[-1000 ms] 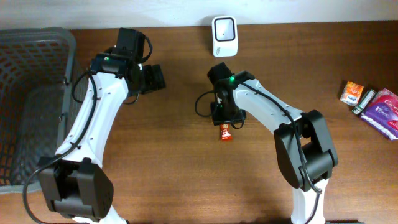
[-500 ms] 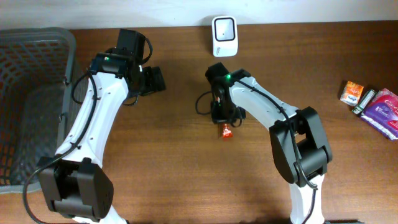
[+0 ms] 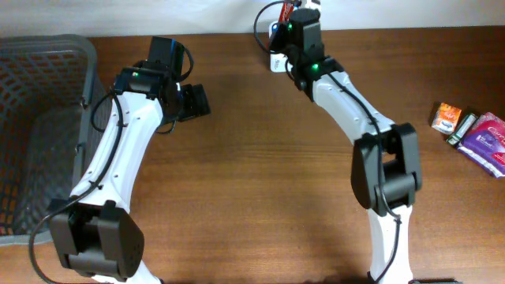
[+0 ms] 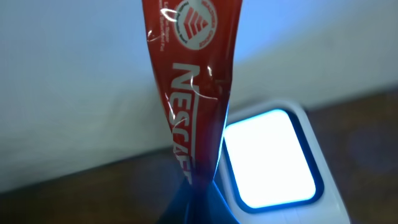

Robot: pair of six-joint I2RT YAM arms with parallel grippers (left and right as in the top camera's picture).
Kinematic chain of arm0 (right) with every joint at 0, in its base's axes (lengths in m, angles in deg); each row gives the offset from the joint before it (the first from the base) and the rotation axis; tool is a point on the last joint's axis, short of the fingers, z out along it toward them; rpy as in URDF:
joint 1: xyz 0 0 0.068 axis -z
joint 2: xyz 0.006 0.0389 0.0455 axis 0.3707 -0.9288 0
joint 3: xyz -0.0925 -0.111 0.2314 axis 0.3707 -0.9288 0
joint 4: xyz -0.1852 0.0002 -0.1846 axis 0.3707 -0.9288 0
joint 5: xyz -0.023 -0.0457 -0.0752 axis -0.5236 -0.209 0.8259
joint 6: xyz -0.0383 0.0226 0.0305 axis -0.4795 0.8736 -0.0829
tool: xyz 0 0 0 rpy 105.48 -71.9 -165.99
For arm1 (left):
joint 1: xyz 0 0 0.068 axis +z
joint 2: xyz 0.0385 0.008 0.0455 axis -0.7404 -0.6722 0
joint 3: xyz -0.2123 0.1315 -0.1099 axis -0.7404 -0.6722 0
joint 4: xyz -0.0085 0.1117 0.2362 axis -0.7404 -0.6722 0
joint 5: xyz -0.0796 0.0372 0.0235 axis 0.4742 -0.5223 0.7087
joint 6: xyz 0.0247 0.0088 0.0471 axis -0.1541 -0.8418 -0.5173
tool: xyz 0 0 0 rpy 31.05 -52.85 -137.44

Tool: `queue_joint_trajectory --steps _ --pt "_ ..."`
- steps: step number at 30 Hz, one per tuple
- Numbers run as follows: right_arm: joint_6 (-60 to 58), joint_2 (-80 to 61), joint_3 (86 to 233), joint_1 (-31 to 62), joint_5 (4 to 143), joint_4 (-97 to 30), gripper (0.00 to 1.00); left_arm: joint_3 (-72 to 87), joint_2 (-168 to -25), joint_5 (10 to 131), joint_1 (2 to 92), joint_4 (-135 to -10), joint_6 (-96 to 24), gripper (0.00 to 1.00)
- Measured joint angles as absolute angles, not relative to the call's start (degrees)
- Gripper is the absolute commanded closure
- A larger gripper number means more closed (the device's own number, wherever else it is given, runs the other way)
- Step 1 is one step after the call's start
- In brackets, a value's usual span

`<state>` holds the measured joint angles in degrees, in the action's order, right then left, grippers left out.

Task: Scan the item barcode
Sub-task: 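Raise the red stick in front of the white scanner, then carry the red stick to the right edge pile and release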

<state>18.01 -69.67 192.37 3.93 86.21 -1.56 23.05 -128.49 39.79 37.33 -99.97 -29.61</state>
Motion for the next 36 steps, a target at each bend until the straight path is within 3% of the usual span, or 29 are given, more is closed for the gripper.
queue_joint_trajectory --steps 2,7,13,17,21,25,28,30,32,33,36 --pt "27.71 -73.98 192.33 3.93 86.47 -1.78 0.96 23.05 -128.49 39.79 37.31 -99.93 -29.61 0.01" --pt "36.69 -74.61 192.33 4.11 83.67 -1.82 0.96 23.05 -128.49 39.79 37.31 -99.91 -29.61 0.01" --pt "38.27 -73.93 192.33 7.01 78.45 -4.77 0.96 23.05 -128.49 39.79 37.31 -99.86 -29.61 0.01" --pt "34.44 -63.2 192.4 11.41 80.04 -15.02 0.96 23.05 -128.49 39.79 37.31 -99.89 -29.61 0.01" --pt "33.81 -51.68 193.42 24.39 80.87 -33.05 0.96 23.07 -128.49 39.79 37.31 -100.02 -29.61 0.01" --pt "33.83 -51.66 192.77 37.48 83.28 -48.86 0.96 23.05 -128.49 39.81 37.31 -100.04 -29.61 0.01" --pt "33.79 -53.1 189.66 44.94 93.53 -54.08 0.96 23.05 -128.49 39.79 37.31 -99.86 -29.61 0.01" --pt "33.72 -55.03 185.38 51.1 97.03 -53.66 0.67 23.07 -128.49 39.79 37.31 -99.89 -29.61 0.01" --pt "32.23 -56.14 184.37 53.59 97.62 -53.34 0.3 23.05 -128.49 39.79 37.31 -99.91 -29.61 0.01" --pt "29.74 -56.16 184.37 53.61 97.53 -52.83 0.01 23.05 -128.49 39.79 37.31 -99.91 -29.61 0.01" --pt "25.22 -55.2 184.37 53.59 97.18 -55.98 0.01 23.05 -128.49 39.79 37.31 -99.89 -29.61 0.01"
